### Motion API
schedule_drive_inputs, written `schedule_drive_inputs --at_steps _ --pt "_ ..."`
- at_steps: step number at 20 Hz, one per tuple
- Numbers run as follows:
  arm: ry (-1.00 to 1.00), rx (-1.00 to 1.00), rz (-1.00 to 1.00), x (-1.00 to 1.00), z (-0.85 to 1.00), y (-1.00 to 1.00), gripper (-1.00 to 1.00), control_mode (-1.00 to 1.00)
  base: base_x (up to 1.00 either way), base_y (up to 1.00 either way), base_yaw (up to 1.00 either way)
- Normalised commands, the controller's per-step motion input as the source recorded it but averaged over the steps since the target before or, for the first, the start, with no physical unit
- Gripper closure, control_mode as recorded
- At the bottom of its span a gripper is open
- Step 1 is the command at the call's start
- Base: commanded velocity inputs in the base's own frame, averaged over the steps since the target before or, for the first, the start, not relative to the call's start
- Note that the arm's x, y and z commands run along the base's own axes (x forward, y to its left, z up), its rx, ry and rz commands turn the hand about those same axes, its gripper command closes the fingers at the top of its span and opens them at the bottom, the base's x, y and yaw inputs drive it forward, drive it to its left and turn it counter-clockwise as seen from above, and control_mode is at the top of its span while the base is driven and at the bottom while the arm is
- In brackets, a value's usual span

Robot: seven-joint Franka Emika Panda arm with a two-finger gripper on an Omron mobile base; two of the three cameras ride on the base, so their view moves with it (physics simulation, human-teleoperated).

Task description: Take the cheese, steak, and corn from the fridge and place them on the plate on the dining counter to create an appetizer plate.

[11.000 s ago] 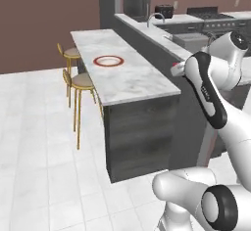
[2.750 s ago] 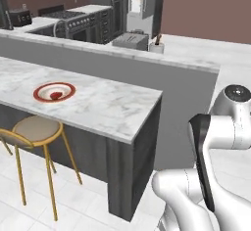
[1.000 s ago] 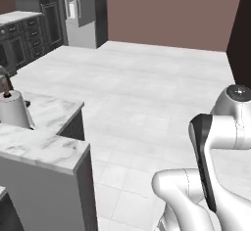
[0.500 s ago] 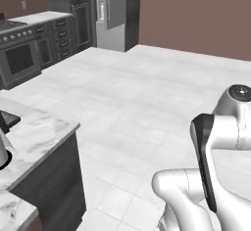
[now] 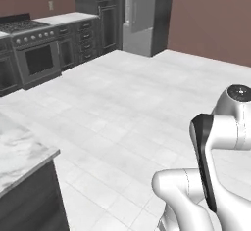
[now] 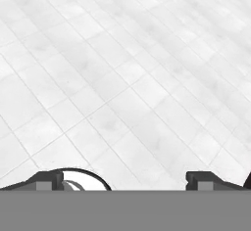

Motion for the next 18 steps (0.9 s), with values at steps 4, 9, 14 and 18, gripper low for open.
schedule_drive_inputs --at_steps 4,9,14,18 --pt "0.00 0.00 0.00 0.00 0.00 0.00 -1.00 1.00 1.00 -0.65 0.17" --pt "0.00 0.00 0.00 0.00 0.00 0.00 -1.00 1.00 1.00 -0.46 0.02" --pt "0.00 0.00 0.00 0.00 0.00 0.00 -1.00 1.00 1.00 -0.17 0.04" --pt "0.00 0.00 0.00 0.00 0.00 0.00 -1.00 1.00 1.00 0.00 0.12"
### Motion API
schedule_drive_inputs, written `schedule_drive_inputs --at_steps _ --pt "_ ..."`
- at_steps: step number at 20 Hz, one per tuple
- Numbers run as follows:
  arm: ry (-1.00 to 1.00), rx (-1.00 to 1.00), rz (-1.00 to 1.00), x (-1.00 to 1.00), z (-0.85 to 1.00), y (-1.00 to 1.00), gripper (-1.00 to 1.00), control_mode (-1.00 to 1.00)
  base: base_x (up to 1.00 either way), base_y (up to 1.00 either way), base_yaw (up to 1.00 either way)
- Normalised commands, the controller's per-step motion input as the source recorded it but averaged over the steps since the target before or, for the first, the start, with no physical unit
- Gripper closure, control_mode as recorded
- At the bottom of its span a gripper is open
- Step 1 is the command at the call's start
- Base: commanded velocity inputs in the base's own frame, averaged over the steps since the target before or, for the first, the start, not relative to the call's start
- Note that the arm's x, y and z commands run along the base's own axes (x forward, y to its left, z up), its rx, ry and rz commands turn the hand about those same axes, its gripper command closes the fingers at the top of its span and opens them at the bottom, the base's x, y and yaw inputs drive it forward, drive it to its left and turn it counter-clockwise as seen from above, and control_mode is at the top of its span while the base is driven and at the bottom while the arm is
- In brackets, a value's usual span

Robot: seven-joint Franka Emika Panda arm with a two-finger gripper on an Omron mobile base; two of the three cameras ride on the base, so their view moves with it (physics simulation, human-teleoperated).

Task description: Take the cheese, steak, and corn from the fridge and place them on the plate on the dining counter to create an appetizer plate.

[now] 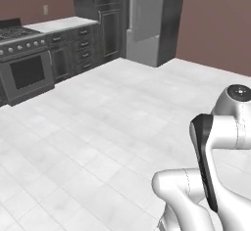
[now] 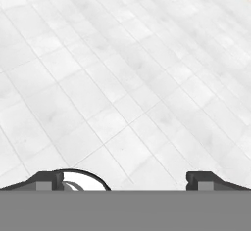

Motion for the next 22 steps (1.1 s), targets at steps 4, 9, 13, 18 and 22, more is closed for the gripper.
schedule_drive_inputs --at_steps 4,9,13,18,22 --pt "0.00 0.00 0.00 0.00 0.00 0.00 -1.00 1.00 1.00 0.00 0.05" --pt "0.00 0.00 0.00 0.00 0.00 0.00 -1.00 1.00 1.00 0.00 -0.13" --pt "0.00 0.00 0.00 0.00 0.00 0.00 -1.00 1.00 1.00 0.00 -0.25" --pt "0.00 0.00 0.00 0.00 0.00 0.00 -1.00 1.00 1.00 0.15 -0.28" --pt "0.00 0.00 0.00 0.00 0.00 0.00 -1.00 1.00 1.00 0.58 -0.14"
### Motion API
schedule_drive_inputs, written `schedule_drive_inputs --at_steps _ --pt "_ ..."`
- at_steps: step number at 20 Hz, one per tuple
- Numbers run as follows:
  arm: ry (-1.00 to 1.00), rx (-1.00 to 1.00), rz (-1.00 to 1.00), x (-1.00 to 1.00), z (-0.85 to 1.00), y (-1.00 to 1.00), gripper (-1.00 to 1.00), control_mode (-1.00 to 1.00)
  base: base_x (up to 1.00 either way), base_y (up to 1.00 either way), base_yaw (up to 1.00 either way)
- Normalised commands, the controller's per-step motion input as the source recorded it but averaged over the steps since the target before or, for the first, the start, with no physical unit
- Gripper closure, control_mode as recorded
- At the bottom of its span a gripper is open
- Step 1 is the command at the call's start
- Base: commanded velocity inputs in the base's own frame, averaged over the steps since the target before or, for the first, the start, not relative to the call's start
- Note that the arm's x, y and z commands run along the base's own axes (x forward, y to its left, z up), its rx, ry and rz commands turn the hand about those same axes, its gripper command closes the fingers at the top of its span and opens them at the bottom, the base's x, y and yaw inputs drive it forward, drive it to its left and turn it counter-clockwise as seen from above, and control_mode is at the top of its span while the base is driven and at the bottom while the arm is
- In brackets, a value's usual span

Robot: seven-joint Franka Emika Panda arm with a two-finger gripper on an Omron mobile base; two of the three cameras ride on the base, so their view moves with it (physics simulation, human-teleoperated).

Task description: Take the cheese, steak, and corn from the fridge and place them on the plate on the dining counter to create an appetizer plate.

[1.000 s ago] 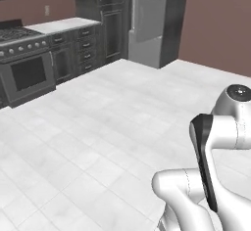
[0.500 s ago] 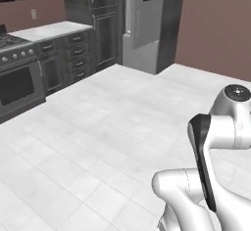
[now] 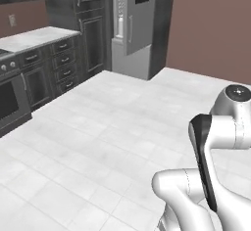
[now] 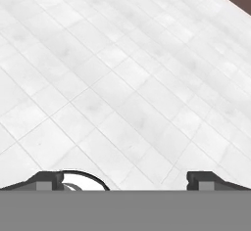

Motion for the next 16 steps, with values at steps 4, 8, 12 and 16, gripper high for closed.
schedule_drive_inputs --at_steps 4,8,12,16 --pt "0.00 0.00 0.00 0.00 0.00 0.00 -1.00 1.00 1.00 0.71 0.00" --pt "0.00 0.00 0.00 0.00 0.00 0.00 -1.00 1.00 1.00 0.45 0.00" --pt "0.00 0.00 0.00 0.00 0.00 0.00 -1.00 1.00 1.00 0.18 -0.04" --pt "0.00 0.00 0.00 0.00 0.00 0.00 -1.00 1.00 1.00 0.17 -0.05"
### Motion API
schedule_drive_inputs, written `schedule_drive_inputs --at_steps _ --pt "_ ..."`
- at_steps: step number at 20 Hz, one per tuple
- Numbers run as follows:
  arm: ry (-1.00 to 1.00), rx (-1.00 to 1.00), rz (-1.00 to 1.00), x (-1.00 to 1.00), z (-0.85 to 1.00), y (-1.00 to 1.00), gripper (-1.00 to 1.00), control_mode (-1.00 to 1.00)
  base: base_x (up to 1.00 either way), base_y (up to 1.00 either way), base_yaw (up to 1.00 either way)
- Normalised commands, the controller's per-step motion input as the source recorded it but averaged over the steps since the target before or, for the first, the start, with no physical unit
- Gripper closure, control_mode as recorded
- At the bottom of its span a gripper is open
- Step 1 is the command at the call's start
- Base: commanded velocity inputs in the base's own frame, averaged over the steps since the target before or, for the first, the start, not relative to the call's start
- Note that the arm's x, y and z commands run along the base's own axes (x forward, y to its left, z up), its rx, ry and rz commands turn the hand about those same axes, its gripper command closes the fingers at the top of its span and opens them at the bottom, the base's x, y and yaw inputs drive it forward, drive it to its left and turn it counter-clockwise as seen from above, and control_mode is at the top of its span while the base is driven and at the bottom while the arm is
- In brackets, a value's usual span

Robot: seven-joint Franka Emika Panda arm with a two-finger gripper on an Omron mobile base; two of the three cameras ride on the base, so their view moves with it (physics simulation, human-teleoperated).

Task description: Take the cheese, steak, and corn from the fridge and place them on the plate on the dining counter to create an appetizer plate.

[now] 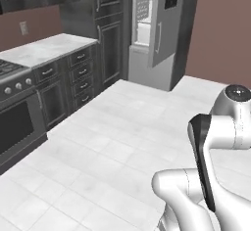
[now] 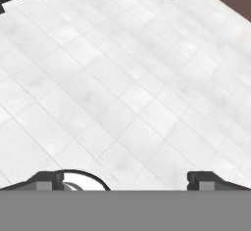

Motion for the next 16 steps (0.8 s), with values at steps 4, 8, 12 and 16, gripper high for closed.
schedule_drive_inputs --at_steps 4,8,12,16 --pt "0.00 0.00 0.00 0.00 0.00 0.00 -1.00 1.00 1.00 0.10 -0.07" --pt "0.00 0.00 0.00 0.00 0.00 0.00 -1.00 1.00 1.00 0.15 -0.09" --pt "0.00 0.00 0.00 0.00 0.00 0.00 -1.00 1.00 1.00 0.28 -0.09" --pt "0.00 0.00 0.00 0.00 0.00 0.00 -1.00 1.00 1.00 0.31 -0.10"
